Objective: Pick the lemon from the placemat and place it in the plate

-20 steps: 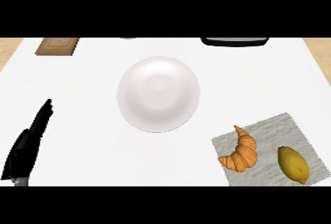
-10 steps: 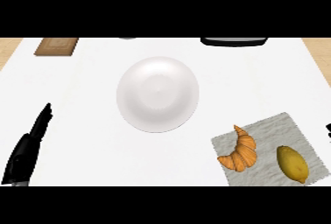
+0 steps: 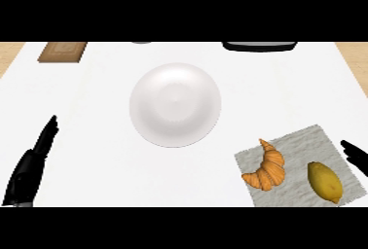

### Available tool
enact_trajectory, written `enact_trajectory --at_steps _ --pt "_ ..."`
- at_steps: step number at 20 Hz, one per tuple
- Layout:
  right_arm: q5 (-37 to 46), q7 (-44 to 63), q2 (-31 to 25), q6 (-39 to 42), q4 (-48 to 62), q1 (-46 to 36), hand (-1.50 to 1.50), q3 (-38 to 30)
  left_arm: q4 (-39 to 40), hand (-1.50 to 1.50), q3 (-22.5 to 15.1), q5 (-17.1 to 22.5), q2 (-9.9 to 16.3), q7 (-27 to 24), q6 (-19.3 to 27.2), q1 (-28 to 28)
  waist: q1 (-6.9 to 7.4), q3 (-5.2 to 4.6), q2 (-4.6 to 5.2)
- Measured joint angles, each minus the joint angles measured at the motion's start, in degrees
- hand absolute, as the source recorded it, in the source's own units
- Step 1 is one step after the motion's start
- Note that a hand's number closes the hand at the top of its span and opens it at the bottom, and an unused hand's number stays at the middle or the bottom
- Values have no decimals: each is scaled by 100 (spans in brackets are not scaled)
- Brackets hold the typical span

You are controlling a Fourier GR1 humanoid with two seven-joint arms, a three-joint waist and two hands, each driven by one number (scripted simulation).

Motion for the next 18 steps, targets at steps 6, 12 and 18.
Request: enact_trajectory --at_steps 6,12,18 --pt "420 -12 403 125 133 -87 -150 -66 -290 0 176 -176 -115 278 -202 4 -5 1 0" --pt "801 -267 719 193 413 -324 150 -124 -257 0 388 -306 -236 198 -414 3 -6 -7 -5" --pt "1125 -699 996 101 728 -562 150 -261 -385 0 518 -454 -400 283 -545 69 -6 -24 -14"
